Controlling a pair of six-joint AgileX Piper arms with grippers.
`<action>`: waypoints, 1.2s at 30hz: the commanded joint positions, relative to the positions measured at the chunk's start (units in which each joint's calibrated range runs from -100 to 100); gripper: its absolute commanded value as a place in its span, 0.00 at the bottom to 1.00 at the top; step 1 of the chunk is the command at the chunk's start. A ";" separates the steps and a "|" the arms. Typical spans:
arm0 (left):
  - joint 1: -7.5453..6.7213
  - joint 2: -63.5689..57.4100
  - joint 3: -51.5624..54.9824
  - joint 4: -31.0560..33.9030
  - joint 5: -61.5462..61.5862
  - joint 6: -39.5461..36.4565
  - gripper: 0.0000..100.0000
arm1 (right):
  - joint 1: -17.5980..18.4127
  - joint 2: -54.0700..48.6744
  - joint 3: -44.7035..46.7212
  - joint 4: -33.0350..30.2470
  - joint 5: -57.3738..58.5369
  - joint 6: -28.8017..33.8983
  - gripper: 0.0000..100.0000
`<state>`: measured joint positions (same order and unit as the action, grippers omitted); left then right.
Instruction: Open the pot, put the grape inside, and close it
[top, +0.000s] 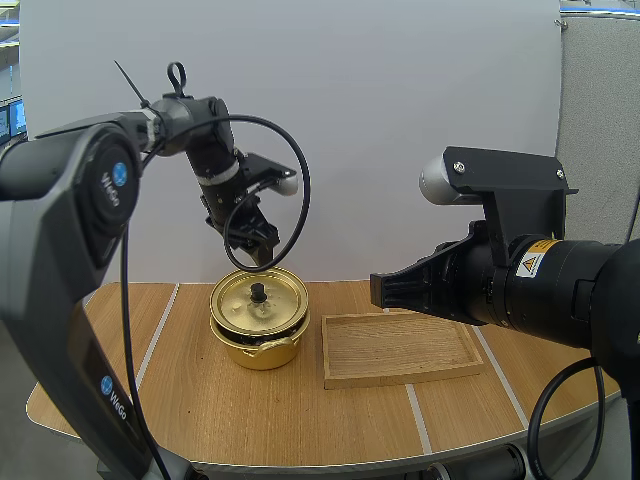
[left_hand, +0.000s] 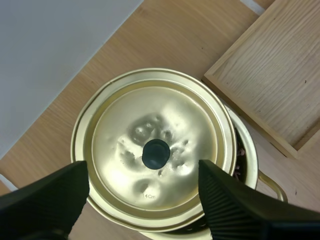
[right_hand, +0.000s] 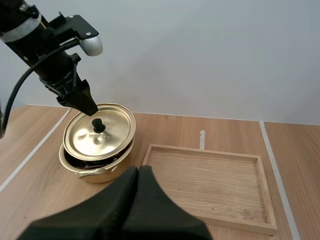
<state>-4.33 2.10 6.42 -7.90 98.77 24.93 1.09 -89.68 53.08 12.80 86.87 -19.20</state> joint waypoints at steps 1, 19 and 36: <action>0.05 4.64 -0.05 -1.72 -0.07 -0.93 1.00 | 0.06 -0.43 0.26 0.20 -0.06 0.17 0.00; 0.05 12.49 0.08 -1.94 -6.96 -1.63 1.00 | 0.06 -0.43 0.26 0.20 2.04 0.17 0.00; 0.05 13.45 0.08 -0.70 -2.18 -2.03 0.00 | 0.06 -0.43 0.26 0.20 2.19 0.17 0.00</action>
<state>-4.33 15.42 6.42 -8.77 93.13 23.33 1.09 -89.68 53.08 12.80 88.80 -19.20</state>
